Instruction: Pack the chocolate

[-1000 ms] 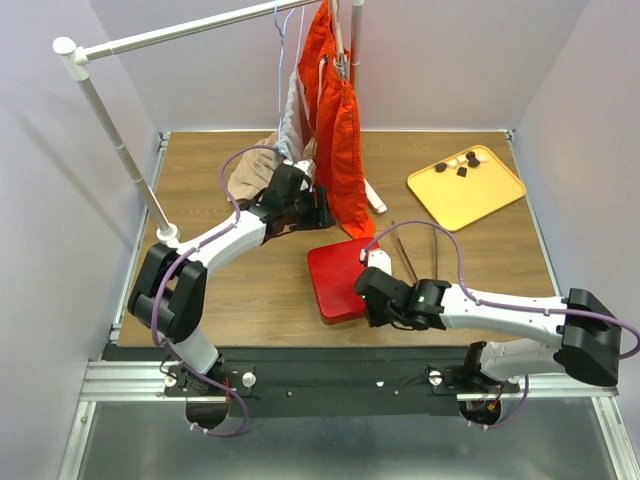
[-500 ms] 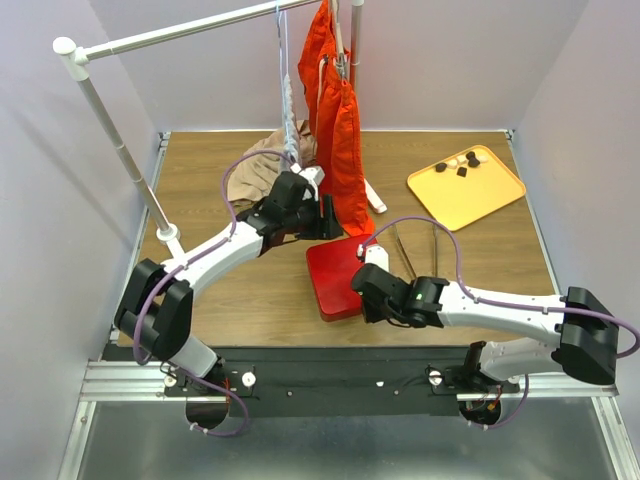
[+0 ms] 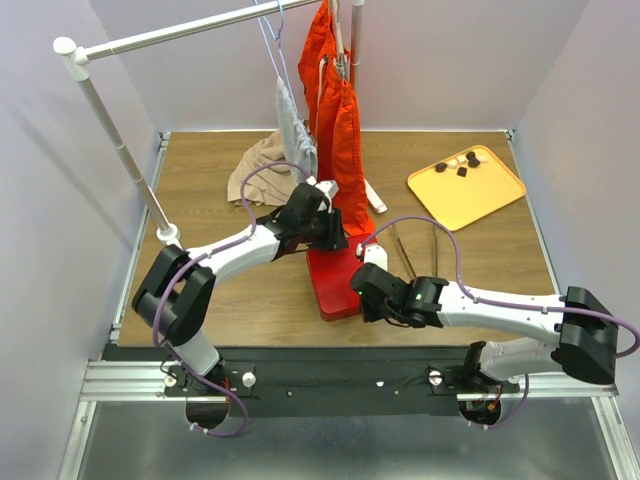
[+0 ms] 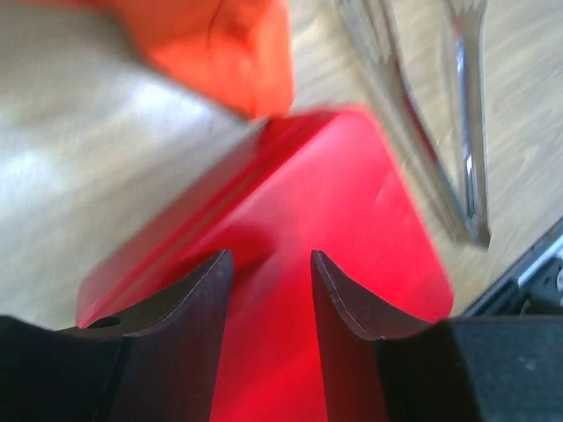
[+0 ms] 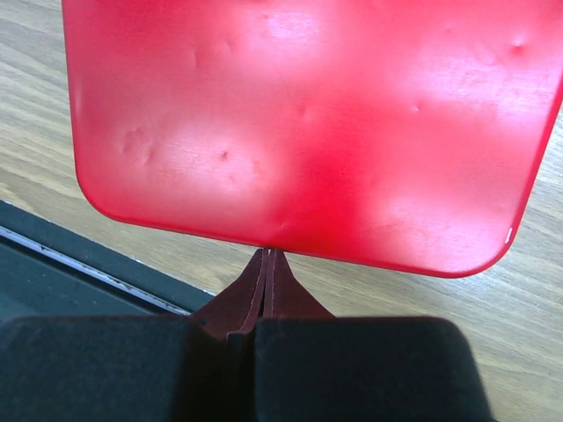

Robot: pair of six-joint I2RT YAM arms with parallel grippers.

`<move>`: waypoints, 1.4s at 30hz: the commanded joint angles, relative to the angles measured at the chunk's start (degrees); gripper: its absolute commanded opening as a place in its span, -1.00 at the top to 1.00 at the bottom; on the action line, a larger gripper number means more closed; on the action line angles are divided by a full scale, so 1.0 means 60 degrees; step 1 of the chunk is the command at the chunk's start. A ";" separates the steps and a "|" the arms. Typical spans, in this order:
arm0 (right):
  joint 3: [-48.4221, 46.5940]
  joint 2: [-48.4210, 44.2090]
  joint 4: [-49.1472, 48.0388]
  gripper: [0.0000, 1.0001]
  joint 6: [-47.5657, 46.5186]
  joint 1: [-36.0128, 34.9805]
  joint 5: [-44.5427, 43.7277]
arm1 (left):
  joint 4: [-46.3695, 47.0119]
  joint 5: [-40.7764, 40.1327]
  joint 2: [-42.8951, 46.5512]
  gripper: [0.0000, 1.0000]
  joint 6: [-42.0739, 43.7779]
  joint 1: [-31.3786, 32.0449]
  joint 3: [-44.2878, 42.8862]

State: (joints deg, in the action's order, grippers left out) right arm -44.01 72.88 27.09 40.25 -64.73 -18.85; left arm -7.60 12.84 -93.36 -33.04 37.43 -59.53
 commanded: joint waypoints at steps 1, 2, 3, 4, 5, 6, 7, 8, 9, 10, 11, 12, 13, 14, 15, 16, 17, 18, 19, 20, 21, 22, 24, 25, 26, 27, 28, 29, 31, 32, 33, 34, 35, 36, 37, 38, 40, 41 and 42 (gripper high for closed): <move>-0.0224 0.0056 -0.0223 0.95 0.0001 -0.0052 -0.0417 | -0.0957 -0.1392 -0.0729 -0.03 0.0393 0.0338 -0.0682; -0.0209 0.0026 -0.0223 0.95 0.0015 -0.0037 -0.0418 | -0.1149 -0.1466 -0.0627 -0.02 0.0423 0.0469 -0.1018; -0.0195 -0.0018 -0.0223 0.95 0.0015 -0.0051 -0.0447 | -0.1311 -0.1524 -0.0336 -0.03 0.0452 0.0500 -0.1166; -0.0180 -0.0076 -0.0223 0.95 0.0044 -0.0052 -0.0447 | -0.1544 -0.1539 -0.0159 -0.03 0.0438 0.0529 -0.1284; -0.0136 -0.0091 -0.0238 0.95 0.0059 -0.0052 -0.0447 | -0.1619 -0.1540 0.0017 -0.03 0.0423 0.0573 -0.1372; -0.0136 -0.0106 -0.0238 0.95 0.0059 -0.0052 -0.0461 | -0.1649 -0.1540 0.0352 -0.03 0.0380 0.0559 -0.1373; -0.0121 -0.0091 -0.0238 0.95 0.0059 -0.0052 -0.0433 | -0.1736 -0.1554 0.0486 -0.03 0.0278 0.0573 -0.1358; -0.0121 -0.0091 -0.0238 0.95 0.0074 -0.0052 -0.0447 | -0.1752 -0.1554 0.0574 -0.03 0.0219 0.0573 -0.1257; -0.0092 -0.0062 -0.0238 0.95 0.0074 -0.0052 -0.0432 | -0.1737 -0.1554 0.0647 -0.03 0.0102 0.0573 -0.1140; -0.0063 -0.0062 -0.0238 0.95 0.0088 -0.0037 -0.0418 | -0.1578 -0.1482 0.0663 -0.03 0.0014 0.0573 -0.1008; -0.0063 -0.0048 -0.0238 0.95 0.0103 -0.0051 -0.0432 | -0.1431 -0.1452 0.0605 -0.03 -0.0060 0.0573 -0.0658; -0.0048 -0.0047 -0.0238 0.95 0.0103 -0.0052 -0.0418 | -0.1299 -0.1394 0.0488 -0.03 -0.0118 0.0573 -0.0495; -0.0048 -0.0033 -0.0238 0.95 0.0118 -0.0037 -0.0389 | -0.0950 -0.1263 0.0139 -0.03 -0.0133 0.0573 -0.0320; -0.0048 -0.0047 -0.0252 0.95 0.0132 -0.0037 -0.0359 | -0.0787 -0.1261 -0.0082 -0.03 -0.0119 0.0573 -0.0043; -0.0033 -0.0047 -0.0267 0.95 0.0133 -0.0051 -0.0345 | -0.0712 -0.1305 -0.0345 -0.03 -0.0090 0.0573 -0.0040; -0.0033 -0.0018 -0.0267 0.95 0.0118 -0.0052 -0.0344 | -0.0929 -0.1508 -0.0899 -0.02 -0.0017 0.0588 -0.0127; -0.0033 -0.0033 -0.0282 0.95 0.0118 -0.0052 -0.0315 | -0.1076 -0.1626 -0.1107 -0.01 0.0042 0.0602 -0.0403; -0.0019 -0.0018 -0.0282 0.95 0.0103 -0.0037 -0.0315 | -0.1266 -0.1772 -0.1182 -0.01 0.0071 0.0646 -0.0580; -0.0019 -0.0033 -0.0282 0.95 0.0074 -0.0037 -0.0330 | -0.1558 -0.2049 -0.1052 -0.01 0.0101 0.0762 -0.0756; -0.0004 -0.0076 -0.0282 0.95 0.0088 -0.0051 -0.0330 | -0.1648 -0.2371 -0.0862 -0.02 0.0101 0.0807 -0.0989; 0.0010 -0.0135 -0.0282 0.95 0.0103 -0.0037 -0.0359 | -0.1722 -0.2491 -0.0629 -0.02 0.0101 0.0808 -0.1079; 0.0011 -0.0164 -0.0282 0.95 0.0118 -0.0051 -0.0359 | -0.1882 -0.2680 -0.0177 -0.02 0.0101 0.0822 -0.1181; 0.0011 -0.0223 -0.0282 0.95 0.0133 -0.0052 -0.0388 | -0.2029 -0.2843 0.0192 -0.01 0.0101 0.0837 -0.1445; 0.0011 -0.0252 -0.0282 0.95 0.0162 -0.0052 -0.0388 | -0.2175 -0.2916 0.0426 -0.02 0.0101 0.0822 -0.1533; -0.0018 -0.0281 -0.0267 0.95 0.0162 -0.0037 -0.0388 | -0.2234 -0.2917 0.0486 -0.02 0.0101 0.0837 -0.1621; -0.0048 -0.0325 -0.0267 0.96 0.0162 -0.0051 -0.0388 | -0.2279 -0.2888 0.0531 -0.02 0.0086 0.0822 -0.1636; -0.0077 -0.0485 -0.0267 0.96 0.0162 -0.0052 -0.0432 | -0.2352 -0.2829 0.0589 -0.01 0.0072 0.0822 -0.1636; -0.0106 -0.0617 -0.0253 0.96 0.0118 -0.0052 -0.0490 | -0.2352 -0.2785 0.0604 -0.02 0.0057 0.0822 -0.1578; -0.0296 -0.0896 -0.0180 0.96 0.0016 -0.0052 -0.0607 | -0.2352 -0.2785 0.0575 -0.02 0.0013 0.0822 -0.1461; -0.0399 -0.1144 -0.0020 0.96 -0.0028 -0.0037 -0.0652 | -0.2338 -0.2785 0.0546 -0.01 0.0013 0.0837 -0.1359; -0.0603 -0.1248 0.0098 0.95 -0.0072 -0.0051 -0.0667 | -0.2323 -0.2770 0.0560 -0.02 0.0013 0.0837 -0.1315; -0.0750 -0.1336 0.0229 0.95 -0.0145 -0.0037 -0.0710 | -0.2337 -0.2756 0.0546 -0.01 0.0013 0.0822 -0.1300; -0.0853 -0.1452 0.0448 0.95 -0.0189 -0.0051 -0.0798 | -0.2309 -0.2755 0.0560 -0.02 -0.0002 0.0822 -0.1241; -0.0955 -0.1497 0.0552 0.95 -0.0233 -0.0052 -0.0871 | -0.2308 -0.2726 0.0575 -0.02 -0.0002 0.0822 -0.1226; -0.1159 -0.1527 0.0626 0.93 -0.0350 -0.0037 -0.0988 | -0.2279 -0.2726 0.0604 -0.02 -0.0002 0.0837 -0.1212; -0.1219 -0.1527 0.0742 0.91 -0.0423 -0.0037 -0.1380 | -0.2294 -0.2741 0.0619 -0.02 0.0013 0.0837 -0.1183; -0.1337 -0.1294 0.0816 0.91 -0.0671 0.0255 -0.1662 | -0.2279 -0.2755 0.0619 -0.02 0.0013 0.0822 -0.1168; -0.1352 -0.1147 0.0831 0.91 -0.0688 0.0459 -0.1590 | -0.2279 -0.2755 0.0619 -0.02 0.0013 0.0837 -0.1182; -0.1308 -0.1016 0.0817 0.91 -0.0731 0.0853 -0.1474 | -0.2279 -0.2741 0.0604 -0.02 -0.0002 0.0822 -0.1168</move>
State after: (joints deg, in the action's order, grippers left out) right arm -50.63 64.42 29.06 38.28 -64.07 -23.53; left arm -20.40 -2.02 -90.43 -33.21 42.13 -67.22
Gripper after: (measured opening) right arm 0.046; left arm 0.508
